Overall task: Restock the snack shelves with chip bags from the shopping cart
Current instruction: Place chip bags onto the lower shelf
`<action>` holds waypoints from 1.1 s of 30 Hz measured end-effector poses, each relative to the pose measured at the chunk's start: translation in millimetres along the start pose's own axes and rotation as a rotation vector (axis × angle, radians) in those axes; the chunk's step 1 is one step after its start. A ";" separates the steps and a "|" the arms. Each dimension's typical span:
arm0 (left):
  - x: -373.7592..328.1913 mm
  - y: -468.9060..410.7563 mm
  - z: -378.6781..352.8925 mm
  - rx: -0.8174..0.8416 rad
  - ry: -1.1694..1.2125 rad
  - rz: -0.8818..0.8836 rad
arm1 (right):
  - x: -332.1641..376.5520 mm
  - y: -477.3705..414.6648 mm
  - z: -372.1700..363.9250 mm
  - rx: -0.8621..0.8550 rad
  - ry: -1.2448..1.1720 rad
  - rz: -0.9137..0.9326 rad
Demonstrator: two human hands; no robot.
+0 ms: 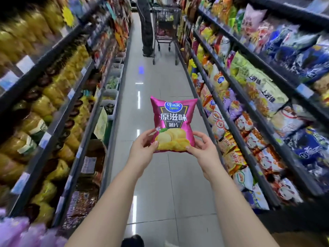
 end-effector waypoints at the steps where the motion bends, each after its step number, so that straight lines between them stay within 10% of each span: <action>1: -2.7 -22.3 2.3 -0.006 0.009 -0.003 | 3.2 -20.2 -6.1 -0.011 -0.003 0.008; 14: -79.3 -337.4 -28.2 0.213 0.028 0.000 | 89.6 -282.8 -33.0 -0.264 0.004 0.124; 33: -145.4 -667.0 -341.6 0.529 -0.026 -0.164 | 215.8 -574.7 192.6 -0.704 0.087 0.260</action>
Point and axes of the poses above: each hand's wrist, its own y-axis away from the middle knuckle, its own z-axis out of the back of the hand, x = y × z, the point moved 2 cm from there along -y, towards the middle knuckle, and after that the axes turned 12 degrees about y, right-handed, at the moved point
